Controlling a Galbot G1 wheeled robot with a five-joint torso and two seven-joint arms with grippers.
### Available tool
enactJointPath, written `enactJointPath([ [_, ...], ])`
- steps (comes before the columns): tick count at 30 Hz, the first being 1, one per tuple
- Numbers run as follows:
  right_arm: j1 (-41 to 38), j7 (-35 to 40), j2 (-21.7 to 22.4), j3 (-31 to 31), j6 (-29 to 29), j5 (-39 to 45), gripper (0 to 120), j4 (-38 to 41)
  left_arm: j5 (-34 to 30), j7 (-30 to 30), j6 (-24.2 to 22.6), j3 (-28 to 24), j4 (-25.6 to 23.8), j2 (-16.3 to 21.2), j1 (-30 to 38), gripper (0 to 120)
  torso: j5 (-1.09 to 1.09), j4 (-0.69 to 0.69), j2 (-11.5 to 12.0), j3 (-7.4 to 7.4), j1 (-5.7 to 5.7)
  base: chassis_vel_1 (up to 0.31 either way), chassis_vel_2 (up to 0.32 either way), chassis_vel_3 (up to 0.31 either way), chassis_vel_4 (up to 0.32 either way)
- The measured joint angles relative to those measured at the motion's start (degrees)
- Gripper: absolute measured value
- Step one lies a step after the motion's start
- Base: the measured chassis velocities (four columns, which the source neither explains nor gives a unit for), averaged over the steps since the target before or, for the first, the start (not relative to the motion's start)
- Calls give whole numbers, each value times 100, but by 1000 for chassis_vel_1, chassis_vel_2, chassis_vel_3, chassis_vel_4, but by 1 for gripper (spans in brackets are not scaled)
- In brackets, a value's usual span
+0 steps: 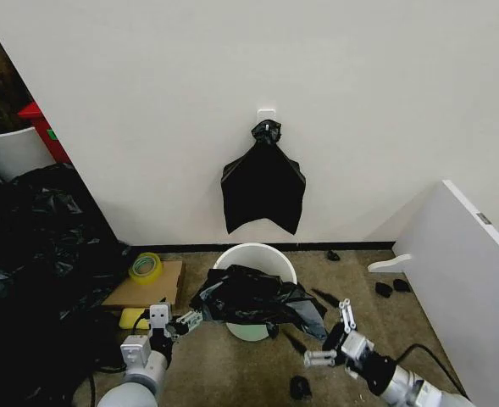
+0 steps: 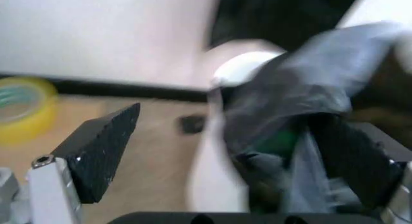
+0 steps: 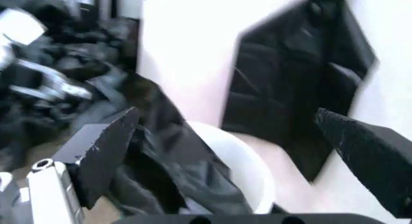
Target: Place the garbage bag over the trash bin.
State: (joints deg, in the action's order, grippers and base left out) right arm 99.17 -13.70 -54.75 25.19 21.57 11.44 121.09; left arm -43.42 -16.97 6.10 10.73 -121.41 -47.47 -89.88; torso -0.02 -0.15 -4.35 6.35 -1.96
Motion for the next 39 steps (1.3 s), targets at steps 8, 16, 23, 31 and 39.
enactJointPath([
  [8, -70, 549, -30, -163, -684, 596, 100, 351, -270, 1720, 988, 555, 331, 270, -284, 100, -3, 0, 0, 0, 0, 0, 0, 0, 0],
  [16, -232, 907, -112, -257, -1120, 850, 100, 395, 443, 2544, 1502, 1160, 571, 535, -707, 100, -2, 1, 0, 0, 0, 0, 0, 0, 0],
  [23, -215, 897, -100, -257, -1186, 682, 100, 493, 1131, 3007, 1895, 1421, 849, 700, -736, 100, -4, -1, 0, 0, 0, 0, 0, 0, 0],
  [31, -613, 1065, 56, -257, -1945, 1239, 100, 624, 1592, 2624, 2177, 1825, 771, 457, -979, 100, -3, 0, 0, 0, 0, 0, 0, 0, 0],
  [39, -1018, 1417, 328, 89, -3460, 2271, 100, 918, 1670, 1951, 2165, 1683, 510, 175, -1038, 100, -5, -10, 0, 0, 0, 0, 0, 0, 0],
])
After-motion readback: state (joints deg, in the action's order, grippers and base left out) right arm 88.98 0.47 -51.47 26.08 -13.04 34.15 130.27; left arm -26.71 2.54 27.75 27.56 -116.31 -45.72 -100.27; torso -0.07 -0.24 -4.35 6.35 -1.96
